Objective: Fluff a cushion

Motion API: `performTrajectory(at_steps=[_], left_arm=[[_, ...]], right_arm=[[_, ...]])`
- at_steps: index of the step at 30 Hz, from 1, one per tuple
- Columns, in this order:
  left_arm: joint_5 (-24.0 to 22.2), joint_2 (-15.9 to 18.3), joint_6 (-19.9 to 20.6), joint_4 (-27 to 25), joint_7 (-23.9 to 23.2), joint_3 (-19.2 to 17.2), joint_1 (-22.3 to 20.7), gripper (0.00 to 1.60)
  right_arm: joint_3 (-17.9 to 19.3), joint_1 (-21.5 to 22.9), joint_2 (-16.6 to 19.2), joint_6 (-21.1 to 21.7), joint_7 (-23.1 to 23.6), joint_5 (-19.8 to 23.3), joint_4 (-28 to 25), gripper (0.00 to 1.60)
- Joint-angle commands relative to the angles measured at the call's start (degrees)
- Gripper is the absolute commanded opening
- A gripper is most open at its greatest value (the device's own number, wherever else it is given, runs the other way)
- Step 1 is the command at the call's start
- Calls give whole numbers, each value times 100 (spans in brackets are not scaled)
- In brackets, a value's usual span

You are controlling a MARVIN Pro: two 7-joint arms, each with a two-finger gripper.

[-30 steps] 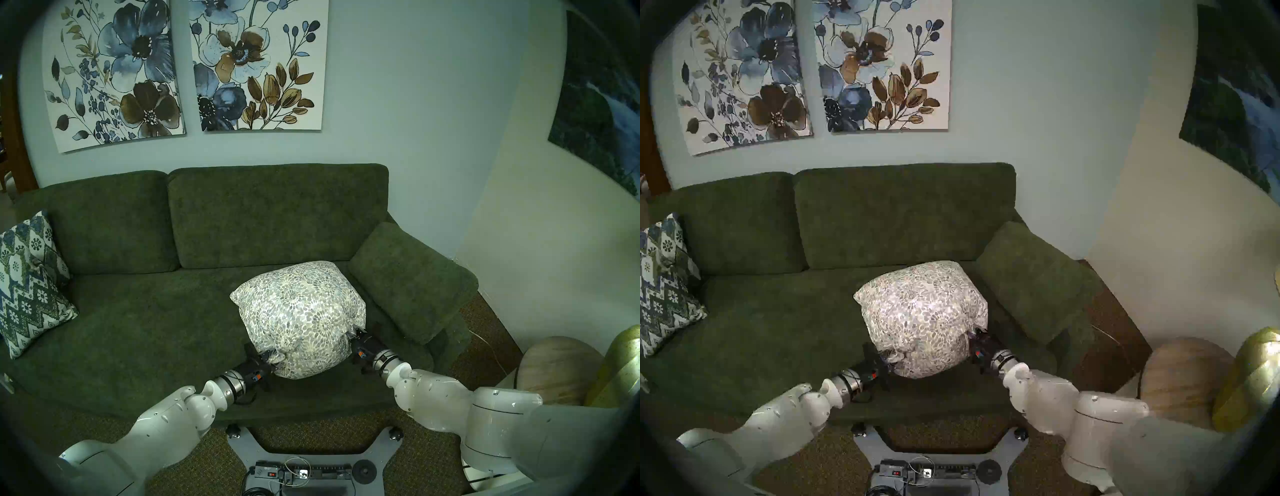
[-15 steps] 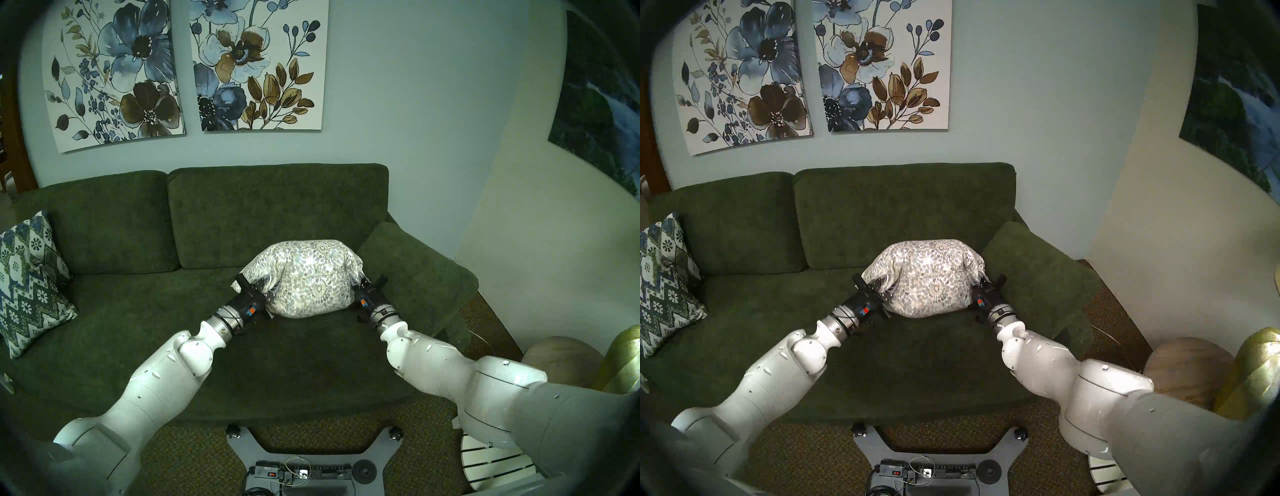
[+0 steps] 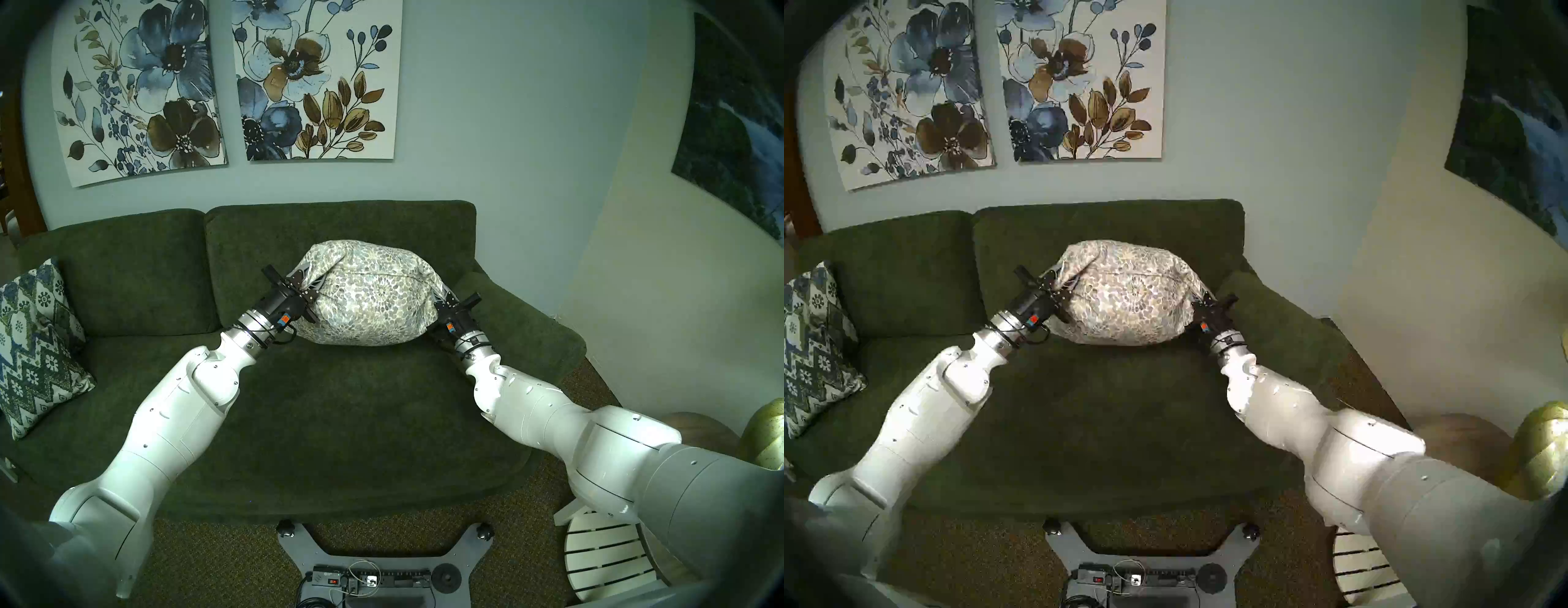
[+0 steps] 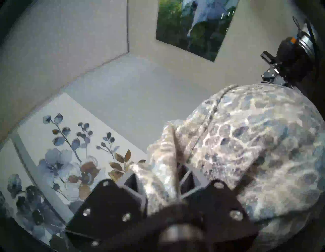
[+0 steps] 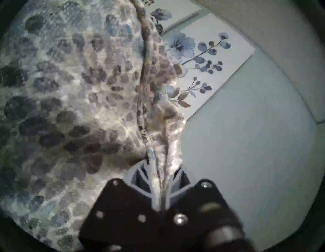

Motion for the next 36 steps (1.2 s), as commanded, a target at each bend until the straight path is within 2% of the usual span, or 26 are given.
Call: performTrajectory(at_steps=[1, 13, 16, 17, 19, 21, 22, 24, 29, 30, 34, 36], left_arm=[[98, 94, -272, -672, 253, -203, -360, 0], [312, 222, -586, -1430, 497, -412, -393, 0], [386, 301, -688, -1733, 596, -472, -162, 0], [408, 316, -723, -1656, 627, -479, -77, 0], [505, 401, -754, -1750, 672, -484, 309, 0], [625, 438, -752, -1500, 670, -393, 586, 0], [662, 425, -735, -1197, 622, -247, 487, 0], [710, 401, -690, -872, 577, -161, 670, 0], [833, 367, -598, -387, 497, 142, 974, 0], [839, 338, -587, -130, 521, 146, 1214, 0], [916, 289, -505, 188, 457, 383, 1332, 0], [931, 237, -466, 532, 465, 464, 1570, 0]], right_arm=[[86, 579, 66, -195, -302, -164, -398, 0], [42, 604, 68, -361, -477, -408, -773, 0], [-28, 447, 174, -411, -540, -525, -852, 0], [-64, 365, 218, -422, -552, -564, -858, 0], [-186, 113, 329, -456, -575, -666, -878, 0], [-328, -167, 398, -441, -554, -730, -807, 0], [-452, -206, 384, -434, -512, -717, -686, 0], [-577, -373, 365, -379, -462, -710, -517, 0], [-880, -710, 295, -316, -353, -690, -166, 0], [-883, -1065, 265, -287, -343, -690, -99, 0], [-1087, -1092, 195, -245, -204, -687, 133, 0], [-1118, -1391, 177, -207, -158, -672, 232, 0]])
